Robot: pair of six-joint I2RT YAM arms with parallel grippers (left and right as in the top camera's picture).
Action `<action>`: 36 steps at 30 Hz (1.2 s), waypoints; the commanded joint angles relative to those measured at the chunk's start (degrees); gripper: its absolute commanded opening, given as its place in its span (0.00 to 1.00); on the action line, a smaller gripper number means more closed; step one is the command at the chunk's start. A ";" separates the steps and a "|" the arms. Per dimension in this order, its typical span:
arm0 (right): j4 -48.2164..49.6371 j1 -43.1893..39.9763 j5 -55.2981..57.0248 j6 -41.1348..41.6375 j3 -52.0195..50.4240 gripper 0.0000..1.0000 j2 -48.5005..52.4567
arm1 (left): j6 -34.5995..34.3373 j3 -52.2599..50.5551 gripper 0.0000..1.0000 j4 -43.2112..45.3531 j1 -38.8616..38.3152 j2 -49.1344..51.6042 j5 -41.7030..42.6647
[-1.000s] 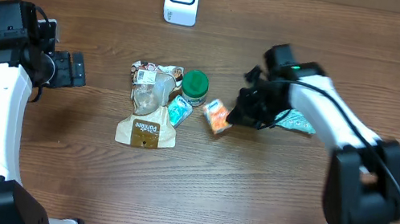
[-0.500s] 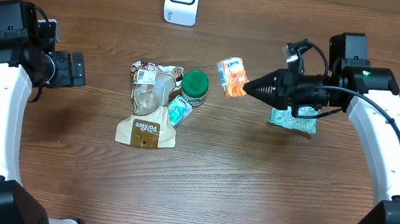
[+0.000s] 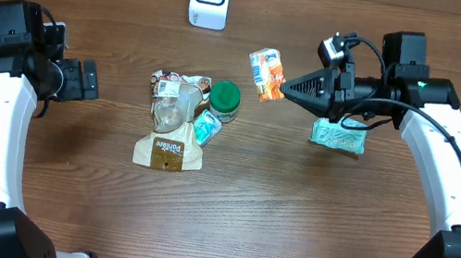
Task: Scan the item barcode
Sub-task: 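Lift the orange Kleenex pack with the right gripper and turn it, then hold the orange Kleenex pack in front of the white scanner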
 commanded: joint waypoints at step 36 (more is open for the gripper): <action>8.02 21.03 101.88 -12.79 39.43 0.04 21.55 | -0.94 0.48 0.99 0.02 -0.02 0.13 0.42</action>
